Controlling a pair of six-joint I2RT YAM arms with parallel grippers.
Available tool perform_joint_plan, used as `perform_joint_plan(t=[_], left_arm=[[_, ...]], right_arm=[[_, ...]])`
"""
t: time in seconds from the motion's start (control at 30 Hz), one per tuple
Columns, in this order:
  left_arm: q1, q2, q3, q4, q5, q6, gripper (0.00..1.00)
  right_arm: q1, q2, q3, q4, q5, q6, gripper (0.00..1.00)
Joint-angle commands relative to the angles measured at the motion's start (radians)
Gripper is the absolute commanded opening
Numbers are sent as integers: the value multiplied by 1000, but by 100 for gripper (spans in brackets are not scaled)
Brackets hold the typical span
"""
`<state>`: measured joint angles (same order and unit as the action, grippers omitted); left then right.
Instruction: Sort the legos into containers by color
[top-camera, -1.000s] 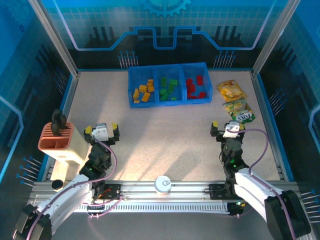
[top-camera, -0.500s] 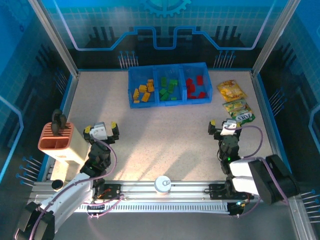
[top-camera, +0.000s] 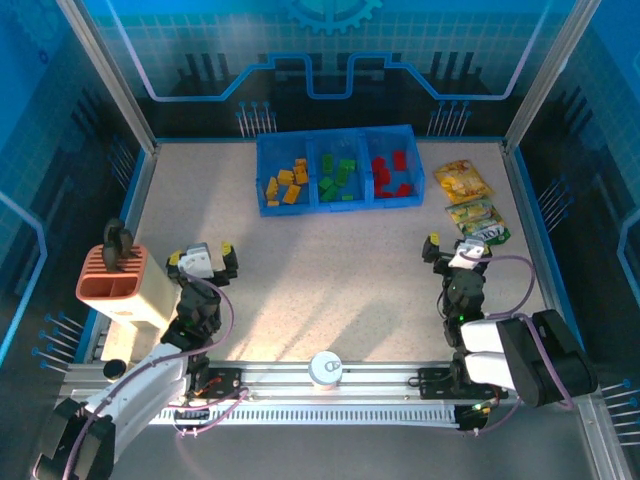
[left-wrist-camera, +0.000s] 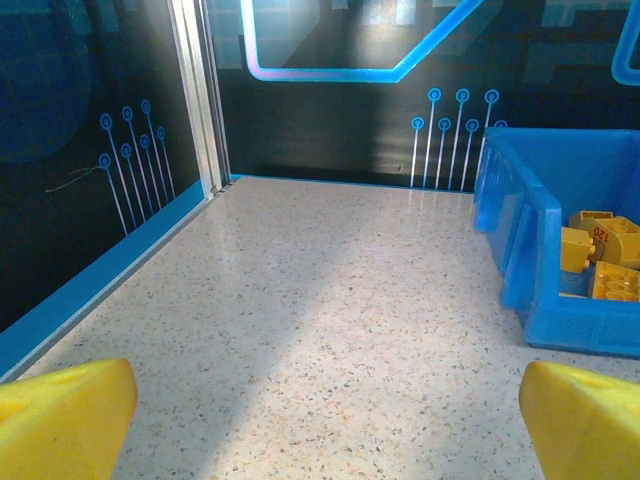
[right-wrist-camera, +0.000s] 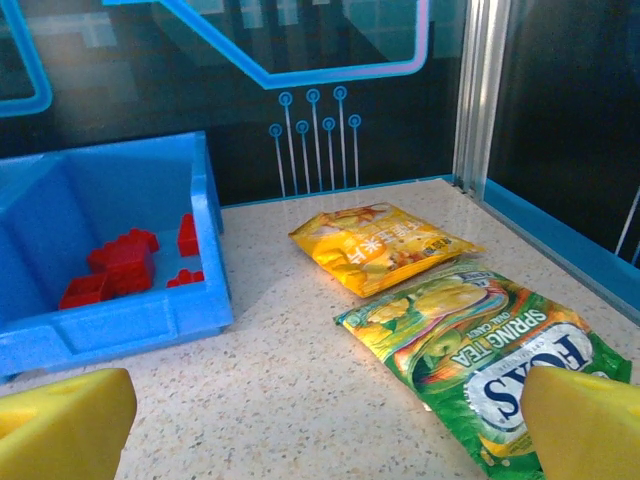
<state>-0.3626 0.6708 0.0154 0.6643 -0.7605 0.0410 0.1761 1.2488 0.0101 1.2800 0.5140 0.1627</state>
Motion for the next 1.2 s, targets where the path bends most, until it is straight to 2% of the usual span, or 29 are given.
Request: perform_joint_plan(t=[0.0,0.33,0.43,0.57,0.67,0.83,0.97,1.03,1.07,1.17], left_arm=[[13,4,-40,55,21,-24,99],[25,44,-41,96,33,-30,99],[27,60,-40,114,39,-29,99],[27,66,-38,121,45,-27,99],[28,71,-40,123,47,-28,99],[30,90,-41,143,50,-30,99],[37,167,-40,225,55,-27,99],[40,218,-39,280,61,-21,99],[41,248,-36,309,61,-17,99],[43,334,-24,387,62,-5,99]], right_arm=[[-24,-17,-32,22,-11,36,100],[-45,-52,5,-89,-1,41,100],[-49,10,19,-24,-5,-12,100],[-49,150,18,146,13,-46,100],[-55,224,63,144,-5,-60,100],[-47,226,63,143,-52,-84,100],[-11,261,93,143,-155,-182,100],[28,325,125,139,-225,-260,100],[59,376,164,145,-213,-314,100],[37,360,164,124,-202,-278,100]])
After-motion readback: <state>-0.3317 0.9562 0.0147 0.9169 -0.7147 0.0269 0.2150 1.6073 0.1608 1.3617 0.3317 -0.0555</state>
